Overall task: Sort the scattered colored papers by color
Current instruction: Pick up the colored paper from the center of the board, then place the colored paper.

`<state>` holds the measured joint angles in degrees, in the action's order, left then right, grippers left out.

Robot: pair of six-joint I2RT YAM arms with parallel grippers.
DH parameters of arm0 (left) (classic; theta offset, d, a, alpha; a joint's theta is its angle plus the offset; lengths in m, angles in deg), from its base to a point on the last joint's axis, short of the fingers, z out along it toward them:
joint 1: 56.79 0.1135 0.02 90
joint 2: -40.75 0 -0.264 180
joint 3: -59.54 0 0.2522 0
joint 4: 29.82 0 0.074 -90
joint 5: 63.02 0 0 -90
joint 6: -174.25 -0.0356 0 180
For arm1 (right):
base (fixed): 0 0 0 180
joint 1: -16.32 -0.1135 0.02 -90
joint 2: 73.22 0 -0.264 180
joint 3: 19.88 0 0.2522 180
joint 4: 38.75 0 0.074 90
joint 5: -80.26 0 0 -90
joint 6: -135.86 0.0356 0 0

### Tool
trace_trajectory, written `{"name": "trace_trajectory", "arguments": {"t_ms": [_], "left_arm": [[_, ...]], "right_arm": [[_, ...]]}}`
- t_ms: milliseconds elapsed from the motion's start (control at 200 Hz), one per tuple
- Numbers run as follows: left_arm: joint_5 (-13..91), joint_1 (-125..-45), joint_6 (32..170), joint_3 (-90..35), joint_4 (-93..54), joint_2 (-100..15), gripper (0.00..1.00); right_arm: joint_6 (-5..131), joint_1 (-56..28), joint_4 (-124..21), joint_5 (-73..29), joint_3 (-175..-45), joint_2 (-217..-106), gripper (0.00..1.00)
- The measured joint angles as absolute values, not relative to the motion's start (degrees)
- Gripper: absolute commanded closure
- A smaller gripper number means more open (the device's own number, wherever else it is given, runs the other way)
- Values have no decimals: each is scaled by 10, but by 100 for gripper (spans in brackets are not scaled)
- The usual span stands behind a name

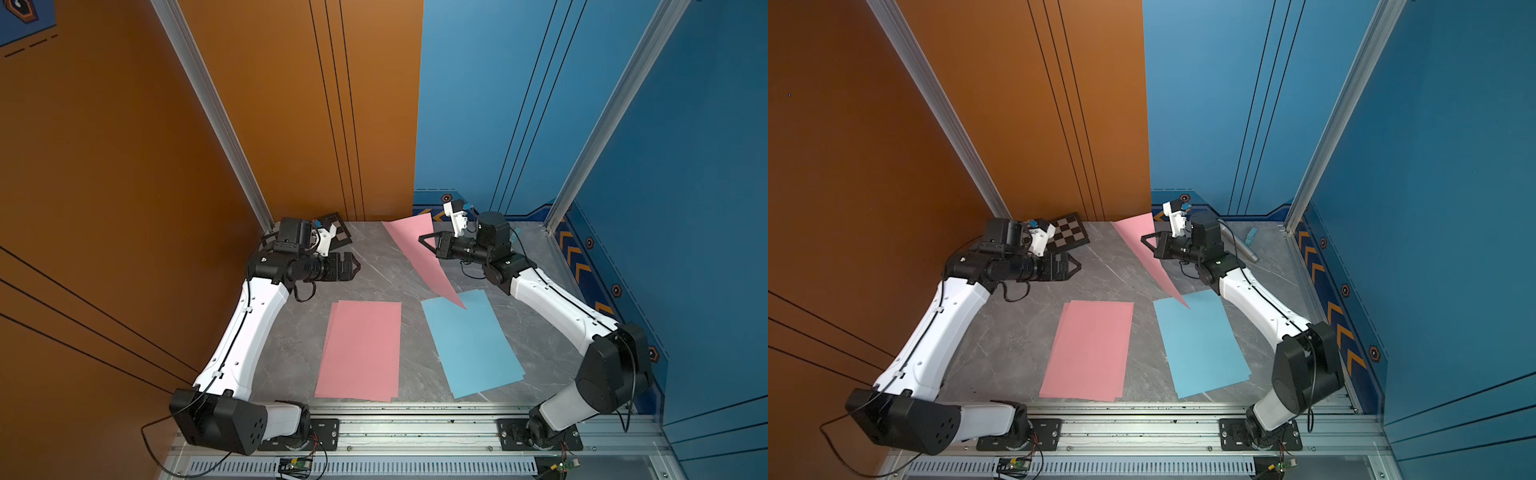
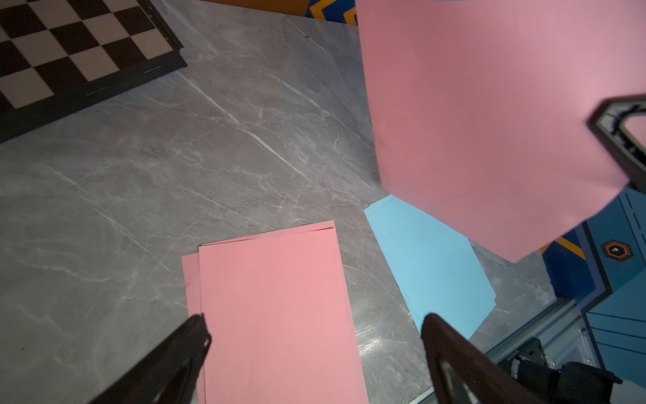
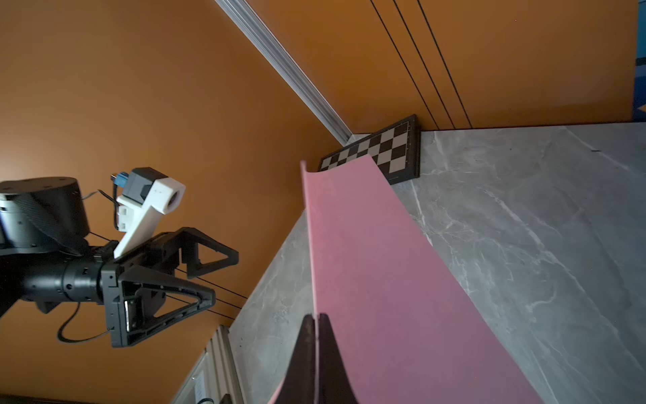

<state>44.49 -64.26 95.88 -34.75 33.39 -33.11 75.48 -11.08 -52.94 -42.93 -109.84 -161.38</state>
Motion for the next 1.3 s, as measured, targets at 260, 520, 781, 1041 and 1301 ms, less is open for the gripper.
{"name": "trace_trajectory", "arguments": {"t_ms": [260,520,781,1041,1301], "left_arm": [[347,-582,1043,-242,286,-233,2],[346,-484,1106,-184,252,-208,2],[383,-408,1137,-161,227,-175,2],[420,-392,1146,-147,207,-175,2],[446,-392,1152,-138,195,-175,2]], "right_arm": [[663,-278,-654,-304,-1109,-1559,100],[671,-436,-649,-254,-1105,-1552,100],[774,-440,-511,-226,-1008,-1485,100],[933,-330,-320,-215,-864,-1515,100],[1072,-282,-103,-255,-806,-1790,100]]}}
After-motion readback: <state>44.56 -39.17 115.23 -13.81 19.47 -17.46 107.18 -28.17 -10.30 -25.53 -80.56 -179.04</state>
